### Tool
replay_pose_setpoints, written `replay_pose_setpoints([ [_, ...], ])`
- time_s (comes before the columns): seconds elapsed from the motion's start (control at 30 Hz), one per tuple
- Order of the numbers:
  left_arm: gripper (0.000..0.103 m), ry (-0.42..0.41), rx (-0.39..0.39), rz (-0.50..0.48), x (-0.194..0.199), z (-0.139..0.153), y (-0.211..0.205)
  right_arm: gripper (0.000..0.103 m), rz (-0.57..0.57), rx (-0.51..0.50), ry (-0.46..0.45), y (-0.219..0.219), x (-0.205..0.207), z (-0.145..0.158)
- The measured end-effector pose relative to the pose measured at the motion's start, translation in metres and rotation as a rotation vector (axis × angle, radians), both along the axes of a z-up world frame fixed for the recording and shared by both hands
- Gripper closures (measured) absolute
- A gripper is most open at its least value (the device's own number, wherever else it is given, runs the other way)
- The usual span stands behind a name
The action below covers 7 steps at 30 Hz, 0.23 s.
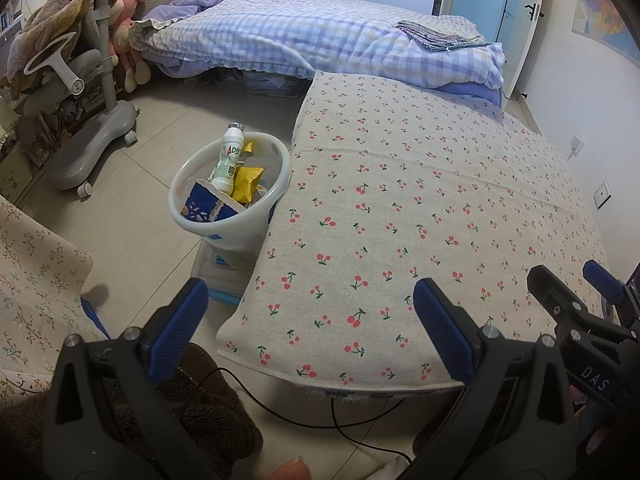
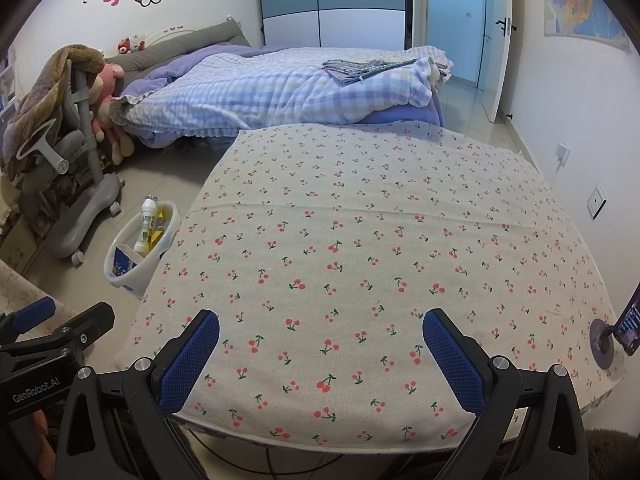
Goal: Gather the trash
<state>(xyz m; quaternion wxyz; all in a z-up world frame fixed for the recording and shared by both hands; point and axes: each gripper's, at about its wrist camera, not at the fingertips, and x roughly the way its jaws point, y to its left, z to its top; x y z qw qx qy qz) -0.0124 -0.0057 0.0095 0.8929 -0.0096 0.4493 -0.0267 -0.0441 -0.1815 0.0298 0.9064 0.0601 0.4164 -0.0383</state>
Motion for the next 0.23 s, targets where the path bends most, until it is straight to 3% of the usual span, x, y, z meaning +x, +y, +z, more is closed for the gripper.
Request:
replay_pose_setpoints([
  [0.23, 0.001, 0.016, -0.016, -0.007, -0.0002, -0.0038, 0.0000, 0.000, -0.002, 0.001, -0.004, 0.0016, -0.0003, -0.0009],
])
